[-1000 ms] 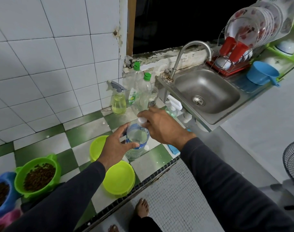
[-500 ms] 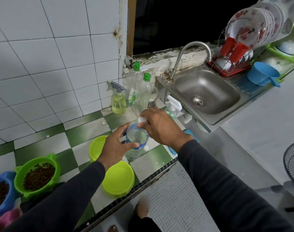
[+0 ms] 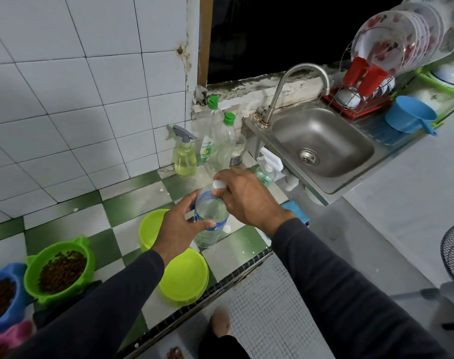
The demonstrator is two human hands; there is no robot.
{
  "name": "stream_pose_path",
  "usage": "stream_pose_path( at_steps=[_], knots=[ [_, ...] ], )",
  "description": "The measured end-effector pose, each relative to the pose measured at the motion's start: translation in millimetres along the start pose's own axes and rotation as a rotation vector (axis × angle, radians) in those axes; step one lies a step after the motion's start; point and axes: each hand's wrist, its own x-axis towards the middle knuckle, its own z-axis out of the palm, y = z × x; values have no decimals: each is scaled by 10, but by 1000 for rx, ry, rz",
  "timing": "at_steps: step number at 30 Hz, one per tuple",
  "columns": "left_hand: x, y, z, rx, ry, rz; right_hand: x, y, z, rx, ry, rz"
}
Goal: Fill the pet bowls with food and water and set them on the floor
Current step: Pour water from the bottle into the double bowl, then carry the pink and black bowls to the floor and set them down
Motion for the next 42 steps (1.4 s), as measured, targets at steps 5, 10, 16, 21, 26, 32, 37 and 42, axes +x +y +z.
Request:
stream_pose_path(
  at_steps=[5, 10, 16, 21, 26, 32, 37, 42],
  knots=[
    [-20, 13, 18, -1, 9, 6, 8, -44, 26, 28, 30, 43],
    [-17, 22, -5, 21, 0, -2, 21, -64, 23, 25, 41, 64],
    [-48, 115, -68, 84, -64, 9, -49, -111, 23, -37, 97, 75],
    [-175, 241, -168, 184, -53, 76, -98, -246, 21, -105, 65, 39],
    [-384, 372, -471, 491, 28, 167, -146, -403, 78, -281, 47, -27],
    [-816, 536, -1021, 802, 110, 190, -167, -640, 260, -380, -27, -147],
    [-1282, 711, -1343, 977, 223, 162, -202, -821, 435, -328, -75, -221],
    [-1741, 729, -1542, 1056, 288, 12, -304, -1040, 614, -268, -132, -328]
  ],
)
